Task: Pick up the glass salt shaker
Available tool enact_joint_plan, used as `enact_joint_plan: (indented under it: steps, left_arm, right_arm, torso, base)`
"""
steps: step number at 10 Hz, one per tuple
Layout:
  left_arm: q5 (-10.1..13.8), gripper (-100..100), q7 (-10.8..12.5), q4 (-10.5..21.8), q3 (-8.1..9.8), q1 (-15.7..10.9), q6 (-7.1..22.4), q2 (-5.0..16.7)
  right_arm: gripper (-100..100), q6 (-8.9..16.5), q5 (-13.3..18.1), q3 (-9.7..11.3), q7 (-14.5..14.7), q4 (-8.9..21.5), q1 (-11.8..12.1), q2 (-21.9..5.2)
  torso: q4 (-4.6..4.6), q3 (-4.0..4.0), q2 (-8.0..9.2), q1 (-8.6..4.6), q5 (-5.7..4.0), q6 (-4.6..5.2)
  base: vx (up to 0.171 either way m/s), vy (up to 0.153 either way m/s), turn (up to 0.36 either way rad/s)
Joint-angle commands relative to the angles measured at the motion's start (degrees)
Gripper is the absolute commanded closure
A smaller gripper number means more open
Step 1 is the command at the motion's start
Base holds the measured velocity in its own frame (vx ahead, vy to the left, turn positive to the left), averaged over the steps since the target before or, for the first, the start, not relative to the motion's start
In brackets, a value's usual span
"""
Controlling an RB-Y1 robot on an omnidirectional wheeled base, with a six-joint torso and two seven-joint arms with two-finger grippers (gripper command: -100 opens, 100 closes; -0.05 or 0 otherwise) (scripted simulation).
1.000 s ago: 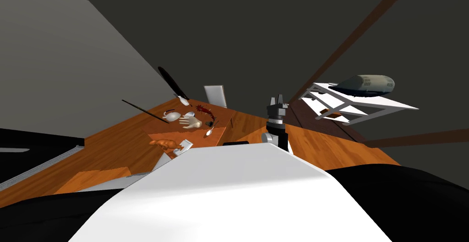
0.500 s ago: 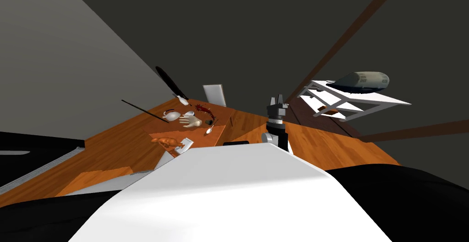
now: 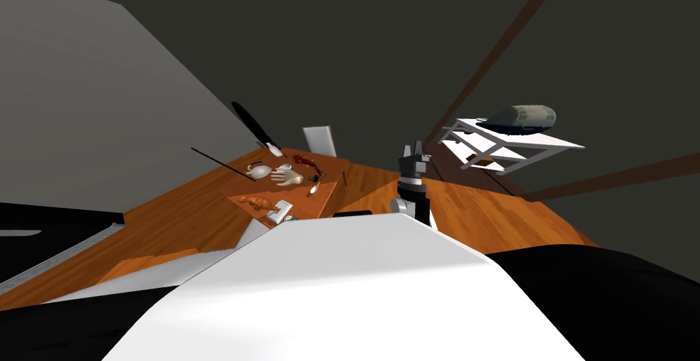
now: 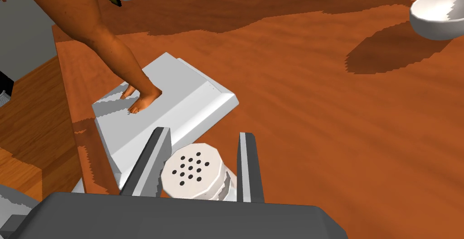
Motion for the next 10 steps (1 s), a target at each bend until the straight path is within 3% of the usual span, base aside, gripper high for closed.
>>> enact_joint_plan:
  steps: [1, 2, 4, 5, 6, 7, 8, 9, 10]
  left_arm:
    - [1.1, 100, -1.2, 2.4, -0.32, -2.2, 0.1, 0.1]
    - [1.1, 100, -1.2, 2.4, -0.32, -2.2, 0.1, 0.1]
    - [5.1, 100, -5.3, 1.3, -1.21, -5.9, 3.8, -0.5]
    - [5.6, 100, -6.0, 1.3, -1.21, -5.9, 3.8, -0.5]
    - [7.8, 100, -8.2, 0.8, -1.66, -7.7, 5.7, -0.8]
    - [7.8, 100, -8.4, 0.8, -1.66, -7.7, 5.7, -0.8]
    - [10.1, 100, -10.7, 0.2, -2.11, -9.6, 7.5, -1.1]
    - [10.1, 100, -10.8, 0.2, -2.11, -9.6, 7.5, -1.1]
    - [12.3, 100, -12.9, -0.3, -2.55, -11.5, 9.4, -1.4]
  right_arm:
    - [0, 0.0, 0.0, 0.0, 0.0, 0.0, 0.0, 0.0]
    - [0, 0.0, 0.0, 0.0, 0.0, 0.0, 0.0, 0.0]
    - [0, 0.0, 0.0, 0.0, 0.0, 0.0, 0.0, 0.0]
    - [0, 0.0, 0.0, 0.0, 0.0, 0.0, 0.0, 0.0]
    - [0, 0.0, 0.0, 0.0, 0.0, 0.0, 0.0, 0.0]
    - [0, 0.0, 0.0, 0.0, 0.0, 0.0, 0.0, 0.0]
    - [0, 0.0, 0.0, 0.0, 0.0, 0.0, 0.0, 0.0]
    - [0, 0.0, 0.0, 0.0, 0.0, 0.0, 0.0, 0.0]
    - [0, 0.0, 0.0, 0.0, 0.0, 0.0, 0.0, 0.0]
  torso:
    - [0.0, 0.0, 0.0, 0.0, 0.0, 0.0]
    - [-0.03, -0.03, -0.05, 0.0, 0.02, -0.03]
    - [-0.08, -0.11, -0.15, 0.03, 0.08, -0.03]
    - [-0.04, 0.02, 0.11, 0.03, 0.2, 0.04]
    - [-0.07, 0.0, 0.07, 0.07, 0.23, -0.02]
    - [-0.08, -0.04, 0.0, 0.16, 0.25, 0.01]
    - [-0.09, -0.07, -0.06, 0.15, 0.25, -0.02]
    - [-0.08, -0.06, -0.05, 0.21, 0.25, 0.01]
    - [-0.11, -0.1, -0.11, 0.23, 0.29, -0.01]
  base:
    - [-0.109, 0.014, -0.038]
    - [-0.046, 0.0, -0.003]
    - [-0.148, -0.001, -0.06]
    - [-0.16, 0.0, -0.067]
    - [-0.138, 0.021, -0.043]
    - [-0.125, 0.009, -0.044]
    - [-0.139, 0.022, -0.051]
    - [-0.111, 0.03, -0.04]
    - [-0.133, 0.0, -0.058]
